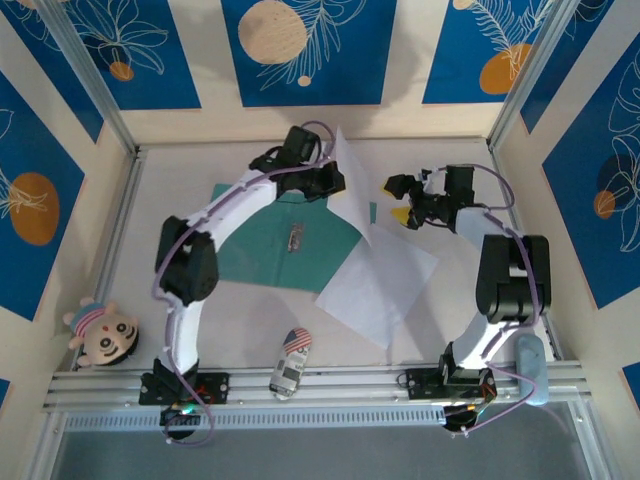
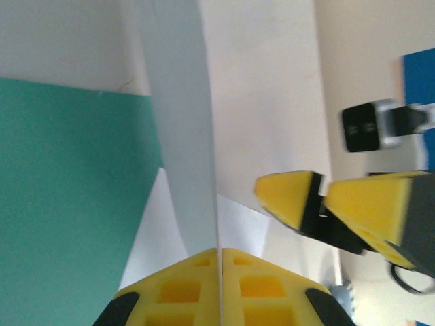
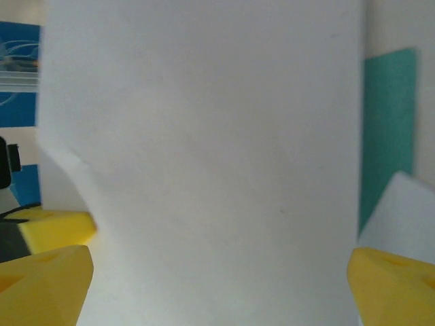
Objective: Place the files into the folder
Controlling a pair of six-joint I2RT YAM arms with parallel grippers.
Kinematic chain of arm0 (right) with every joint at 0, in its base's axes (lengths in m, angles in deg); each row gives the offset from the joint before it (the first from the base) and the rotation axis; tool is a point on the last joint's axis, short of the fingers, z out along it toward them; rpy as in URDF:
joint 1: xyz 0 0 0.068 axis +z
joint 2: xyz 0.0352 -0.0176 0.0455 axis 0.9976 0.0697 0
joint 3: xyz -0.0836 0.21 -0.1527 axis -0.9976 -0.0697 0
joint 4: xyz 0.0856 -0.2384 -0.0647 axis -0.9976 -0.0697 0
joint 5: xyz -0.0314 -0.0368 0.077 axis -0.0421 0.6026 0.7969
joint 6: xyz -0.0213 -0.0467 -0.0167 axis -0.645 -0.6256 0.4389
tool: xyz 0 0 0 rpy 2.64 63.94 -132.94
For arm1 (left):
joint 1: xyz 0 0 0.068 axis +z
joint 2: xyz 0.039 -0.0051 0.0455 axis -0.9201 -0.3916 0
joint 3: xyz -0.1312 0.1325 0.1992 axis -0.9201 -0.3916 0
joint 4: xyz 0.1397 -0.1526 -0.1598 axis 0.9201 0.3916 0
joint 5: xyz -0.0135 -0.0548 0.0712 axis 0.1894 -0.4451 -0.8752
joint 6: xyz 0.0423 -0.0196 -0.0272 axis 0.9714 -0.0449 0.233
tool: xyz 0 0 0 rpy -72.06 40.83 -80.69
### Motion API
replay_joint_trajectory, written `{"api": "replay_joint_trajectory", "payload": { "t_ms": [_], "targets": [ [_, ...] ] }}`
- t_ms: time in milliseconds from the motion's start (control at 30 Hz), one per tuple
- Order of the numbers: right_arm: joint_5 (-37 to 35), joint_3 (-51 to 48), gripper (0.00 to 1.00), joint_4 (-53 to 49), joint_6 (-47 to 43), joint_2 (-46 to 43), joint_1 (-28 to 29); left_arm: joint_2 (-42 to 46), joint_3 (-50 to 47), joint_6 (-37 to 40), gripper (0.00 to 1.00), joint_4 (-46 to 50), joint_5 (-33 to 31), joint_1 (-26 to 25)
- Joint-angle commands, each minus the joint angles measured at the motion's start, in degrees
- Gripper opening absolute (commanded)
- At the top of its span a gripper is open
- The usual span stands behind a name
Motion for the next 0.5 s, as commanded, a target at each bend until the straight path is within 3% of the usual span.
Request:
{"api": "replay_joint_trajectory", "payload": {
  "t_ms": [0, 167, 467],
  "targets": [
    [6.1, -5.0, 0.98, 9.9, 7.8, -4.2, 2.3, 8.6, -3.5, 2.4, 0.00, 4.8, -1.5, 0.8],
    [5.3, -10.2, 0.99, 16.7, 14.1, -10.2, 9.4, 19.7, -7.5, 3.6, 0.00, 12.2, -3.6, 0.9],
    [-4.0, -15.7, 0.99, 24.5, 23.3, -19.8, 23.0, 37.8, -15.5, 4.1, 0.00, 21.7, -4.2, 1.4]
  ]
}}
